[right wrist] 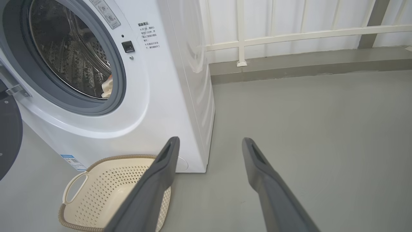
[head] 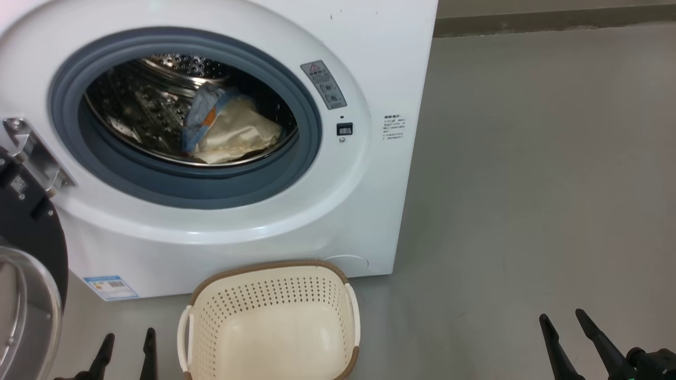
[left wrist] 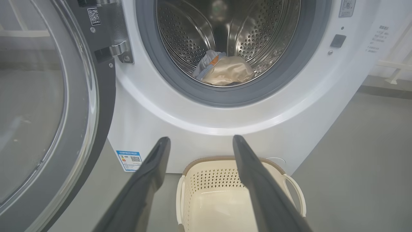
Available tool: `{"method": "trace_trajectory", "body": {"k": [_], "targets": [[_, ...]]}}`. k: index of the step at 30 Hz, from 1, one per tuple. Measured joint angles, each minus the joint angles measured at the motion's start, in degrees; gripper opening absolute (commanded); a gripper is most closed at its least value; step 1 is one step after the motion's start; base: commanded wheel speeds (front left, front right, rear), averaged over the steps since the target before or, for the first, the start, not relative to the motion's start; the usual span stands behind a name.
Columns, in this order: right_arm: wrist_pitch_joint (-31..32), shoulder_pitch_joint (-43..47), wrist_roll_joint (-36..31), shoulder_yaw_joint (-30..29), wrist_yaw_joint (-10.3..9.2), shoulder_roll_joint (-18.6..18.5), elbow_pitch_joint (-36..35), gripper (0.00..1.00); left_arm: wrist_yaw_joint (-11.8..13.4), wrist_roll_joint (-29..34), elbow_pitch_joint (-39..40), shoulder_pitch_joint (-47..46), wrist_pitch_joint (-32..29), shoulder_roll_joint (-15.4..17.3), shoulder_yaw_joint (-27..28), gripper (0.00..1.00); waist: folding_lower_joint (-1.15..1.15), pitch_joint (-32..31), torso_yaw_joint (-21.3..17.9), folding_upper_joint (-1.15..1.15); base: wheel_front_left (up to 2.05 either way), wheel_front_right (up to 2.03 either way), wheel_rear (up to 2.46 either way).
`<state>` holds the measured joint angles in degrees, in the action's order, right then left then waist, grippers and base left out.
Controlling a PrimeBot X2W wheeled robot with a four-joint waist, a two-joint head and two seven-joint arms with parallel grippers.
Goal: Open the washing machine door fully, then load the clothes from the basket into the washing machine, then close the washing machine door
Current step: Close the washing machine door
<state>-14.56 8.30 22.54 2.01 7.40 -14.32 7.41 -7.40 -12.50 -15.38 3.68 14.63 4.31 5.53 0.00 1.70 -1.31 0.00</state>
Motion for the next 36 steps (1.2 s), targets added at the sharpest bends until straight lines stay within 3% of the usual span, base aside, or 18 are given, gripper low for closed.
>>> {"method": "trace_trajectory", "body": {"k": [16,36], "targets": [[0.0,0.0,0.0,-0.6,0.0,0.5,-0.1,1.0,0.0,0.0,0.1,0.0,0.0,0.0,-0.6,1.0,0.0,0.2,0.3,0.0,-1.44,1.44,0.0],[0.0,-0.1,0.0,2.6,0.0,0.5,-0.1,1.0,0.0,-0.5,0.0,0.0,0.0,-0.3,-0.6,1.0,0.0,-0.9,3.7,0.0,-0.09,0.09,0.0]]}}
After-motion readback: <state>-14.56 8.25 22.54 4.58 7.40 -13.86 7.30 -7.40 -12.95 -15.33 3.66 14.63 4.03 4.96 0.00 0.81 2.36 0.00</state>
